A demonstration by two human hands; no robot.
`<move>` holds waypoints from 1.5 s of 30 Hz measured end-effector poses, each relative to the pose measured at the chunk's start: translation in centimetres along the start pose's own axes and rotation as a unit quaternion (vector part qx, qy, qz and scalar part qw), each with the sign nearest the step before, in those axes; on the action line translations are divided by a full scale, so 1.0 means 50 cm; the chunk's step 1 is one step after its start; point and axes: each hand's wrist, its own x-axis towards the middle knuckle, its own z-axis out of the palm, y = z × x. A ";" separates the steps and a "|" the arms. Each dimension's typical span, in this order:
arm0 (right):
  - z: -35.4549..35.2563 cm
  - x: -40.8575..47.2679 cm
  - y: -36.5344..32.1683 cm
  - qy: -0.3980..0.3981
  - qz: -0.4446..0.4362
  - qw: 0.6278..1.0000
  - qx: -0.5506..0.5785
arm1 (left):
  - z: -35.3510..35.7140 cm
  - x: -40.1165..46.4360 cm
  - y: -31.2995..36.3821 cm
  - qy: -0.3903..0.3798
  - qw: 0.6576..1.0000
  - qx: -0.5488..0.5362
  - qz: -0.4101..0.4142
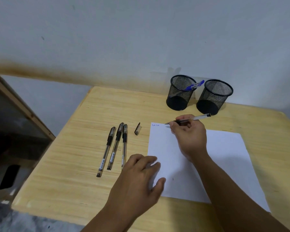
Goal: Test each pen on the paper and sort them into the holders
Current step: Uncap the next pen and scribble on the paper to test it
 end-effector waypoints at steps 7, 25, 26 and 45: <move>0.019 0.023 0.020 0.006 -0.024 0.998 -0.053 | 0.009 -0.003 -0.008 0.033 0.999 -0.027 0.016; 0.033 0.026 0.037 0.013 -0.084 0.989 -0.121 | 0.001 0.001 0.001 0.024 0.999 -0.041 0.000; 0.034 0.027 0.037 0.015 -0.087 0.989 -0.122 | 0.000 0.002 0.001 0.023 0.999 -0.041 -0.001; 0.035 0.027 0.040 0.022 -0.113 0.983 -0.146 | -0.001 0.003 0.003 0.025 0.999 -0.042 -0.003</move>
